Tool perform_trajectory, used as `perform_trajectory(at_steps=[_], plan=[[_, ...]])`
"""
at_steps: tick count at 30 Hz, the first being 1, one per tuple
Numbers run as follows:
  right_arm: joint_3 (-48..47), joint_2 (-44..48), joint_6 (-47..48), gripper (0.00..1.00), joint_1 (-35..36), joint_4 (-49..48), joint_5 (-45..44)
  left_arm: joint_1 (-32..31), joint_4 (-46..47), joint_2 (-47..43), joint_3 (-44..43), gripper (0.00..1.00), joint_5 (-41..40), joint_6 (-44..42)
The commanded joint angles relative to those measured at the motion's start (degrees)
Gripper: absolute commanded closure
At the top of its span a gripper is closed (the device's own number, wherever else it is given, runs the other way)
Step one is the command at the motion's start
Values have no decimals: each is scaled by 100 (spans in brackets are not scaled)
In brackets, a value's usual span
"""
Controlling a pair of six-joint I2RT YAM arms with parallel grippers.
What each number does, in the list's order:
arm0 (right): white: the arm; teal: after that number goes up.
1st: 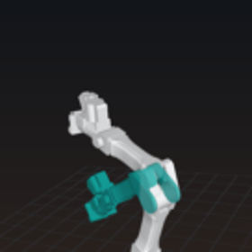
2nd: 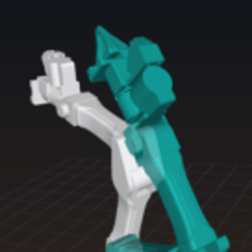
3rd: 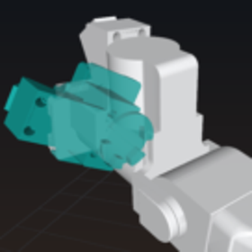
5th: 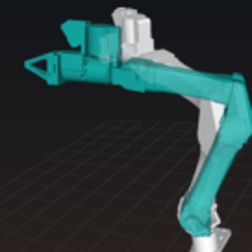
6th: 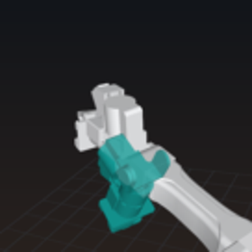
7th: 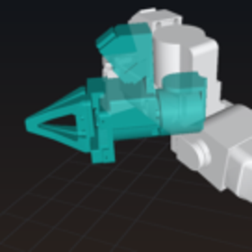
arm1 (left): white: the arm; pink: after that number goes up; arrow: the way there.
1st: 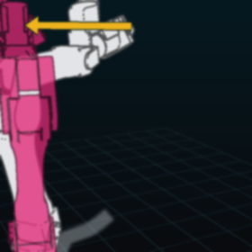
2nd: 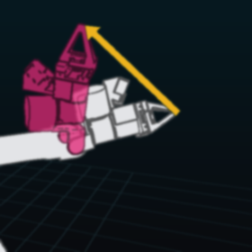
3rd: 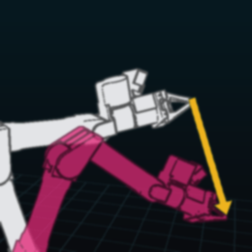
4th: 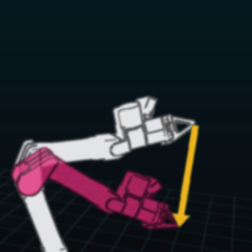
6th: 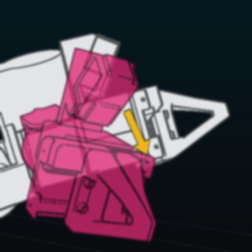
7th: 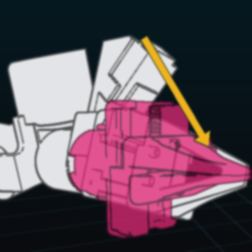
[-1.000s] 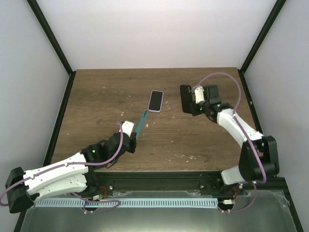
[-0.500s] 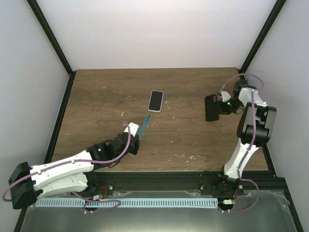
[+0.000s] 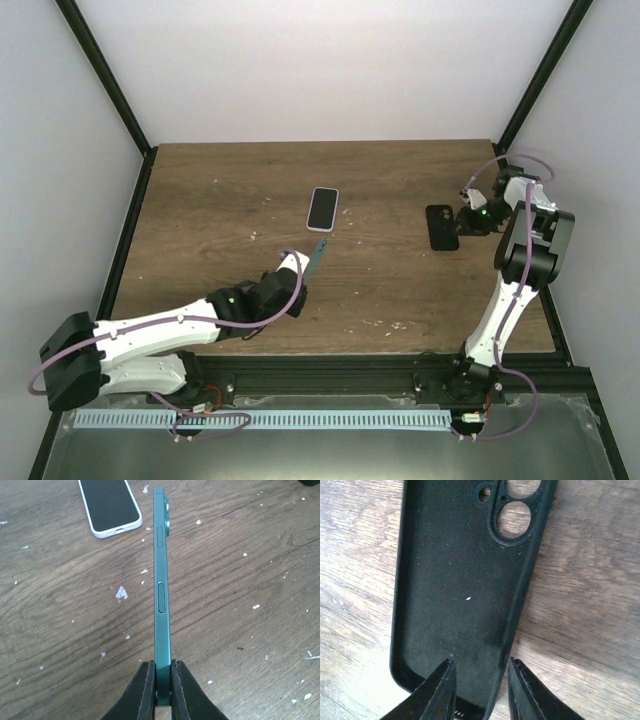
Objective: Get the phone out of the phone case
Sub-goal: Place the phone case at the center of the board.
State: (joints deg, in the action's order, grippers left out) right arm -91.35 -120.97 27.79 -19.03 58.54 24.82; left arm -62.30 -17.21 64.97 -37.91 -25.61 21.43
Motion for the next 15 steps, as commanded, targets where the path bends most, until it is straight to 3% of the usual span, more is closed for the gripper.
perform_trajectory(at_steps=[1,7,15], plan=[[-277,195,229,64,-78,-206,-200,-27,519,375,-503,100,-147,-310],[480,1441,117,56,-93,-1064,-404,-28,573,1272,-1344,100,-375,-628],[2549,4005,-717,48,69,-2007,1714,-21,312,2822,-2791,100,-800,-650]])
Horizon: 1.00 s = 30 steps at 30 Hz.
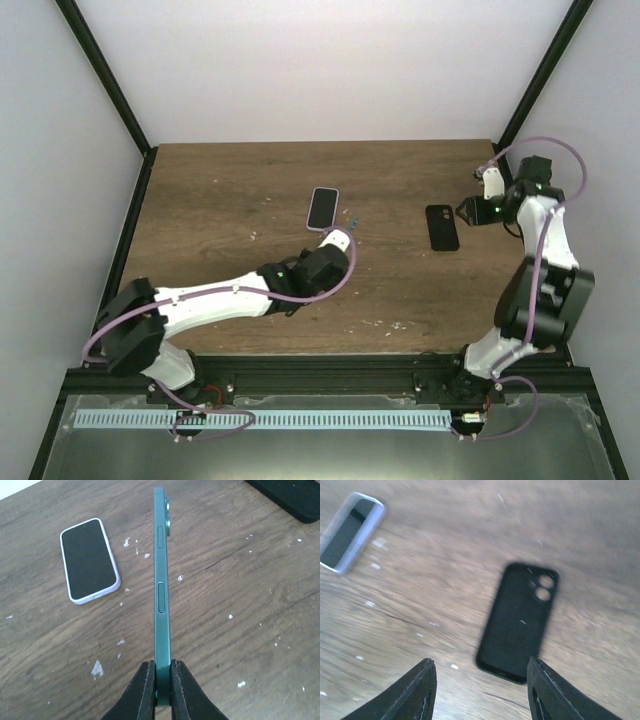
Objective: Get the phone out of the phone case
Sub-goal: Place the phone case at the center of the board, then place the phone at the center of the board.
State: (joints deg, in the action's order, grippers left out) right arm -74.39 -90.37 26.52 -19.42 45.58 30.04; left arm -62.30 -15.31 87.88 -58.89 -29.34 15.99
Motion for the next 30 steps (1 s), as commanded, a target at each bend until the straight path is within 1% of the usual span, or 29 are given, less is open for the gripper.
perform_trajectory(at_steps=[1,3,5,7,10,12,15,19,24,30], plan=[[1105,1209,-799,49,155,-980,1294,-19,98,740,-908,100,-487,-133],[1470,1616,-1043,48,248,-1445,1414,-10,-43,1191,-1420,100,-679,-236],[1701,1918,-1251,48,253,-1797,1176,-12,-384,1699,-2043,100,-976,-321],[1939,2141,-1517,48,251,-2142,910,-19,-676,2200,-2589,100,-1309,-537],[2259,2279,-1771,48,246,-2584,920,-15,-1079,2847,-3359,100,-1741,-758],[2243,2151,-1919,48,251,-2582,966,-10,-1234,3185,-3745,100,-1926,-864],[2137,1800,-2126,48,250,-2417,979,-10,-1285,3563,-4105,100,-1955,-915],[2124,1389,-2135,49,246,-2230,1260,5,-1392,3939,-4578,100,-1885,-680],[2209,1344,-2139,49,237,-2289,1251,72,-1507,4413,-5138,100,-1740,-270],[2218,1320,-2154,48,238,-2312,1259,111,-2174,5103,-6091,100,-1700,124]])
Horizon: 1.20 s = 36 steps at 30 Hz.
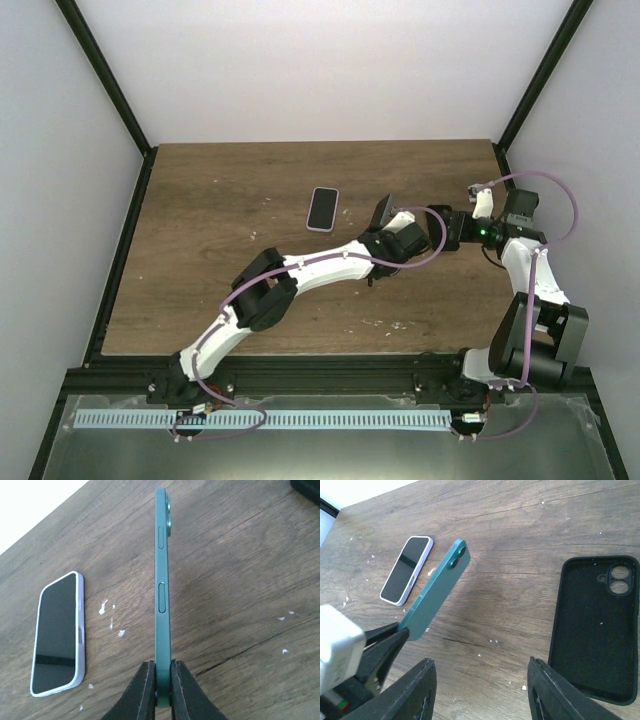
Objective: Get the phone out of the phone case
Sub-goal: Place the phone at the center of the board, then move the phone to the center of the board.
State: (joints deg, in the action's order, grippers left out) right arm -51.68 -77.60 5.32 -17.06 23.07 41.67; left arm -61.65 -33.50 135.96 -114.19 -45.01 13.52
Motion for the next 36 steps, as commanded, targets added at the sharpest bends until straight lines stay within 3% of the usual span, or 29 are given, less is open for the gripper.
perform_trajectory(at_steps=[1,10,15,21,26,29,36], plan=[[-56,39,-33,49,5,-65,95,47,-387,370,-658,100,-58,397],[-52,-53,-14,48,2,-55,156,57,-18,575,-833,99,1064,439],[-61,-78,-7,49,5,-46,156,71,25,562,-828,79,1501,577],[-54,-44,-14,49,3,-9,189,184,284,278,-650,68,2139,630],[-9,176,31,49,2,-22,243,345,478,-186,-298,44,2517,533],[38,341,162,48,1,-29,459,685,612,-629,205,25,2443,526],[65,398,257,48,1,-37,654,1810,-19,-715,479,7,2763,810]])
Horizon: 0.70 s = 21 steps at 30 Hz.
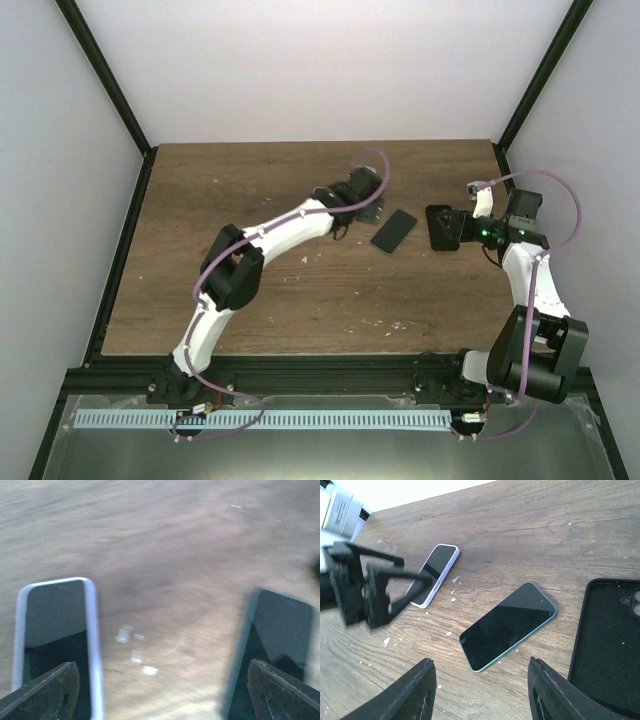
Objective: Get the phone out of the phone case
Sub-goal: Move the phone to the center of the board.
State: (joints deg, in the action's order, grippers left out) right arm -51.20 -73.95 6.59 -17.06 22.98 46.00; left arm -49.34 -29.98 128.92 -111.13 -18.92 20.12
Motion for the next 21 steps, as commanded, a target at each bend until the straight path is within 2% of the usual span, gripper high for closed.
perform_trajectory(at_steps=[1,8,19,21], plan=[[2,5,127,48,7,-13,237,638,-404,34,185,5,166,155],[-22,-62,168,48,1,40,319,1005,-806,450,115,0,179,238],[-38,-168,189,48,9,75,356,1197,-1002,800,122,0,369,295],[-39,-176,193,48,6,75,359,1220,-993,814,148,5,431,278]])
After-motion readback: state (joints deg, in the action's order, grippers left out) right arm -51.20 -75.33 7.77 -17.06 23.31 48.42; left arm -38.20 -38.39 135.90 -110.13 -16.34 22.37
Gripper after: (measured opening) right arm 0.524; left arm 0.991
